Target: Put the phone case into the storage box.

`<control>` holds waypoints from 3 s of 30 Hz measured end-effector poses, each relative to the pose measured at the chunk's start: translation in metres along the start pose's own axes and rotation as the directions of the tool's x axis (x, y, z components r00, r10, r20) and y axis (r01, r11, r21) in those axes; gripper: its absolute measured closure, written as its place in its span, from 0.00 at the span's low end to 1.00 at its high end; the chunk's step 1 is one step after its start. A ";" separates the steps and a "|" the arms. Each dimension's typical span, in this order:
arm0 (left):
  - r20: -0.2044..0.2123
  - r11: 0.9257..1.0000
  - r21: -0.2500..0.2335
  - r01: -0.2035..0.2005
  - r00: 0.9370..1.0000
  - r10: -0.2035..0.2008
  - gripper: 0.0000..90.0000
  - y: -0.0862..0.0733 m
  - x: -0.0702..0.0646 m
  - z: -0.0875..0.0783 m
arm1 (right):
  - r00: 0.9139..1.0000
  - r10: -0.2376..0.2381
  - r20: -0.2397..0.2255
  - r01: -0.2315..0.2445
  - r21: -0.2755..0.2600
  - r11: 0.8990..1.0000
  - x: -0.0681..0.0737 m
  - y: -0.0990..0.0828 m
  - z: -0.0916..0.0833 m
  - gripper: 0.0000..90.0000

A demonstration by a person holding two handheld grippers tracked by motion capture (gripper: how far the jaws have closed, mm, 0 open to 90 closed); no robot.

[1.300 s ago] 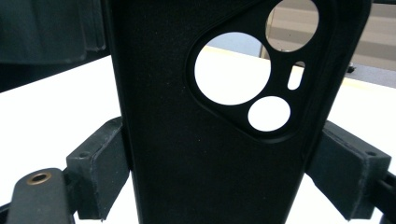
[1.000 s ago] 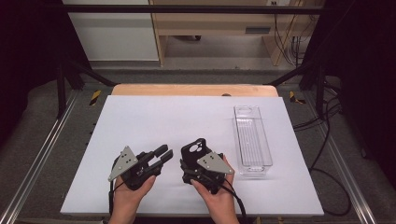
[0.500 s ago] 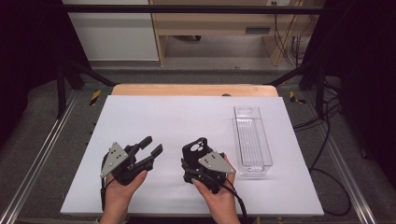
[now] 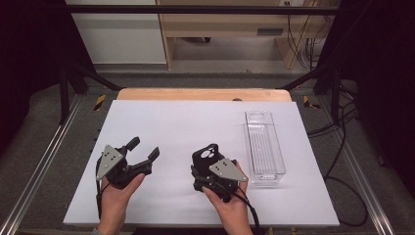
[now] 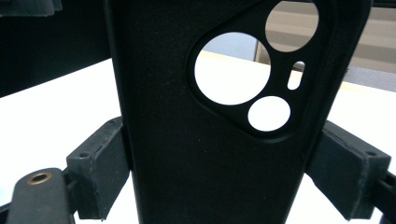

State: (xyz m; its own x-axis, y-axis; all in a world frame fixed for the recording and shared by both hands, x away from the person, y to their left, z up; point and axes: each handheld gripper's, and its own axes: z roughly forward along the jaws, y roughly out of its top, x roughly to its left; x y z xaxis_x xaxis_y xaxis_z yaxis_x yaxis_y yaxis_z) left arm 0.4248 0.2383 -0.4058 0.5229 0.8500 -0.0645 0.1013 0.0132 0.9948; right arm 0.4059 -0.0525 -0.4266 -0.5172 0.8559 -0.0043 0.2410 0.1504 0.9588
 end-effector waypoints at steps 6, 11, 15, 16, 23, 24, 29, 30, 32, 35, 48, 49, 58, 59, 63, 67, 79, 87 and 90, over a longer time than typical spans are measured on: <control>-0.023 1.000 0.002 -0.004 1.000 0.004 0.14 -0.003 0.006 0.001 | 1.000 0.001 0.006 -0.001 -0.003 1.000 -0.003 0.001 -0.001 0.16; -0.055 1.000 0.000 -0.007 0.998 0.007 0.09 -0.005 0.011 0.001 | 1.000 0.002 0.011 -0.002 -0.007 1.000 -0.004 0.002 -0.001 0.16; -0.076 1.000 0.000 -0.003 0.997 0.003 0.07 -0.006 0.016 -0.001 | 1.000 0.005 0.019 -0.005 -0.007 1.000 -0.006 0.002 -0.001 0.16; -0.085 1.000 0.001 -0.001 0.996 0.001 0.06 -0.007 0.018 -0.001 | 1.000 0.005 0.021 -0.005 -0.007 1.000 -0.007 0.002 -0.001 0.16; -0.110 1.000 -0.006 -0.001 0.994 0.000 0.05 -0.009 0.027 -0.004 | 1.000 0.015 0.027 -0.014 -0.011 1.000 -0.009 0.002 -0.002 0.16; -0.112 1.000 -0.007 -0.001 0.994 0.000 0.05 -0.009 0.028 -0.004 | 0.999 0.017 0.029 -0.016 -0.012 1.000 -0.009 0.002 -0.003 0.16; -0.124 1.000 -0.009 0.000 0.992 -0.001 0.05 -0.011 0.034 -0.006 | 0.999 0.024 0.034 -0.023 -0.012 1.000 -0.012 0.002 -0.002 0.16; -0.127 1.000 -0.009 0.000 0.992 -0.001 0.05 -0.012 0.035 -0.007 | 0.999 0.026 0.033 -0.025 -0.011 1.000 -0.013 0.002 -0.002 0.16; -0.134 1.000 -0.009 -0.004 0.991 0.003 0.05 -0.013 0.038 -0.007 | 0.999 0.032 0.036 -0.032 -0.012 0.999 -0.014 0.002 -0.002 0.16; -0.137 1.000 -0.002 -0.002 0.991 0.002 0.05 -0.015 0.042 -0.007 | 0.999 0.037 0.039 -0.037 -0.012 0.999 -0.016 0.002 -0.002 0.16; -0.143 1.000 0.008 -0.015 0.990 0.016 0.05 -0.019 0.043 -0.006 | 0.997 0.049 0.061 -0.048 -0.023 0.999 -0.025 0.005 -0.005 0.16; -0.142 1.000 0.007 -0.015 0.990 0.016 0.05 -0.019 0.043 -0.006 | 0.997 0.047 0.063 -0.045 -0.025 0.999 -0.026 0.005 -0.005 0.16; -0.123 1.000 0.018 -0.012 0.992 0.014 0.05 -0.022 0.044 -0.003 | 0.994 0.070 0.081 -0.067 -0.037 0.997 -0.028 0.005 -0.002 0.16; -0.123 1.000 0.018 -0.011 0.992 0.013 0.05 -0.022 0.044 -0.004 | 0.994 0.068 0.082 -0.065 -0.037 0.997 -0.029 0.005 -0.002 0.16; -0.126 1.000 0.015 -0.004 0.992 0.005 0.05 -0.022 0.044 -0.005 | 0.993 0.068 0.091 -0.064 -0.049 0.997 -0.030 0.007 -0.005 0.16; -0.126 1.000 0.018 -0.005 0.992 0.007 0.05 -0.023 0.046 -0.005 | 0.993 0.060 0.102 -0.055 -0.055 0.997 -0.031 0.008 -0.006 0.16; -0.131 1.000 0.025 -0.011 0.991 0.014 0.05 -0.025 0.047 -0.005 | 0.985 0.066 0.157 -0.046 -0.132 0.990 -0.058 0.036 -0.018 0.16; -0.135 0.999 0.032 -0.009 0.991 0.013 0.05 -0.028 0.048 -0.005 | 0.979 0.057 0.195 -0.022 -0.178 0.984 -0.078 0.065 -0.019 0.16; -0.134 0.999 0.034 -0.006 0.991 0.011 0.05 -0.028 0.049 -0.005 | 0.977 0.041 0.212 -0.002 -0.180 0.984 -0.084 0.076 -0.017 0.16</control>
State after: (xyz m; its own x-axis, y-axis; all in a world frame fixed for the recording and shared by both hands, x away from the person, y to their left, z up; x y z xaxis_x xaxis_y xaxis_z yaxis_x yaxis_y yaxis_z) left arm 0.4434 0.2825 -0.4365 0.4055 0.9131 -0.0426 0.1265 -0.0099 0.9919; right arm 0.4537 -0.1215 -0.3480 -0.3215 0.9466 -0.0253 0.0903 0.0572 0.9943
